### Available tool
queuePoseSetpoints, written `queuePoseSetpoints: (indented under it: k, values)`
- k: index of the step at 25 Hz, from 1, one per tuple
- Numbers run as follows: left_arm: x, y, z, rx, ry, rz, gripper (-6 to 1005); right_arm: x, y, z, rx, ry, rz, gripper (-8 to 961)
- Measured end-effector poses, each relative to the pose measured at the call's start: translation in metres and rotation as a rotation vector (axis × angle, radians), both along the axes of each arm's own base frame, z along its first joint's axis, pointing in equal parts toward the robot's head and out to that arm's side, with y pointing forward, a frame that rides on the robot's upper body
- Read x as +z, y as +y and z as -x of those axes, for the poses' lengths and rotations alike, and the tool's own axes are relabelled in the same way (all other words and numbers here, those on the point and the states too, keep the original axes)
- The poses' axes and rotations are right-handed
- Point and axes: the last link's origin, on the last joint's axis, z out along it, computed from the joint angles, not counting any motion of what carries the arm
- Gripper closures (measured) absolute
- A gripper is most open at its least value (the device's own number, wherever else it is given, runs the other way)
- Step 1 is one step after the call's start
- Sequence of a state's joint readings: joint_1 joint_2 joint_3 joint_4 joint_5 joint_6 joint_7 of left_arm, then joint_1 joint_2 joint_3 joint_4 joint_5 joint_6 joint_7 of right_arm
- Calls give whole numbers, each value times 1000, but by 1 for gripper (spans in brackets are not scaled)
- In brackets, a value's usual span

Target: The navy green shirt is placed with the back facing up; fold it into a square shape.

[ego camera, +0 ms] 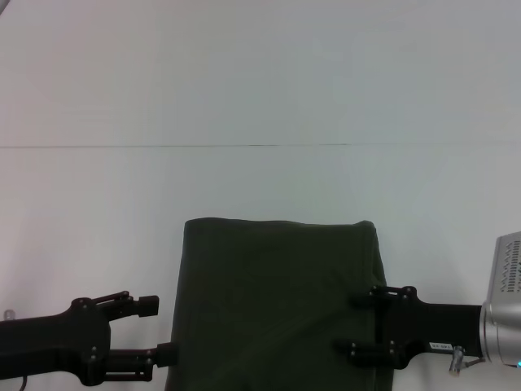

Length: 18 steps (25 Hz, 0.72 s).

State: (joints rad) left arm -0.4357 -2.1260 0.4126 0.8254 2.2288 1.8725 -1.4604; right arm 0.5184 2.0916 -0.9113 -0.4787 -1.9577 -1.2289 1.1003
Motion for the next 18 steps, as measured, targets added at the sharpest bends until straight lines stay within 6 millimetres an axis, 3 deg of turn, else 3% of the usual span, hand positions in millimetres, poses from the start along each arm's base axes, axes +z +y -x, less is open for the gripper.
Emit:
queuePoseSetpoints:
  k: [12, 18]
  values:
    - [0, 2, -1, -2, 2, -4, 65, 13, -8, 6, 70, 96, -49, 153]
    - [1, 3, -2, -4, -2, -11, 65, 17, 0, 16, 81, 165, -124, 154]
